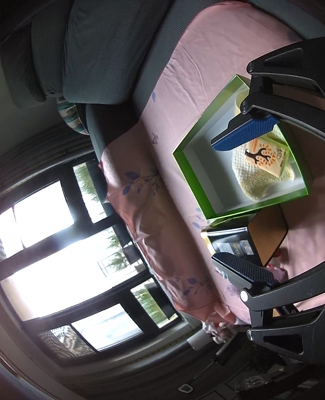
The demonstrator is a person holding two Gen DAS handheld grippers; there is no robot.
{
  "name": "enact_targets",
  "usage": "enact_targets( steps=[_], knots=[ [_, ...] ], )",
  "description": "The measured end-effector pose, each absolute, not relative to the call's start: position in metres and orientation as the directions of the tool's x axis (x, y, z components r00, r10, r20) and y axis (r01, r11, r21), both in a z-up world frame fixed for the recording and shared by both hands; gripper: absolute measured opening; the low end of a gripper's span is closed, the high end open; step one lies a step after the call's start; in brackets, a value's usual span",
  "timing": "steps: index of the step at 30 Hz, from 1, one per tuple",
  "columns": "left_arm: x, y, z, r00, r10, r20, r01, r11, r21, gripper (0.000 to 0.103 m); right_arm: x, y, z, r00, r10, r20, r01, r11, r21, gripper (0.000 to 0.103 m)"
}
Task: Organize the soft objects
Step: 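Move both grippers over the bed toward the green knitted scrunchie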
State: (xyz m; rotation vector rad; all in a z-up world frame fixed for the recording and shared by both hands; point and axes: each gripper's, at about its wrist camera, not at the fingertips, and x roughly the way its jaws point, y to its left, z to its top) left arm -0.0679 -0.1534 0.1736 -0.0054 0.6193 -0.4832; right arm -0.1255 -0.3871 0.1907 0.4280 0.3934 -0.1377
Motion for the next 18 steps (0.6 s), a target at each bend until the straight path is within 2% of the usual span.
enact_targets(
  steps=[6, 18],
  knots=[
    [-0.059, -0.087, 0.169, 0.755, -0.344, -0.558, 0.282, 0.939, -0.197, 0.102, -0.115, -0.35, 0.196, 0.913, -0.04, -0.405, 0.177, 0.935, 0.308, 0.085],
    [-0.021, 0.007, 0.135, 0.757, -0.273, -0.594, 0.123, 0.952, -0.281, 0.101, -0.083, -0.281, 0.182, 0.88, 0.013, -0.475, 0.089, 0.978, 0.191, 0.085]
  ],
)
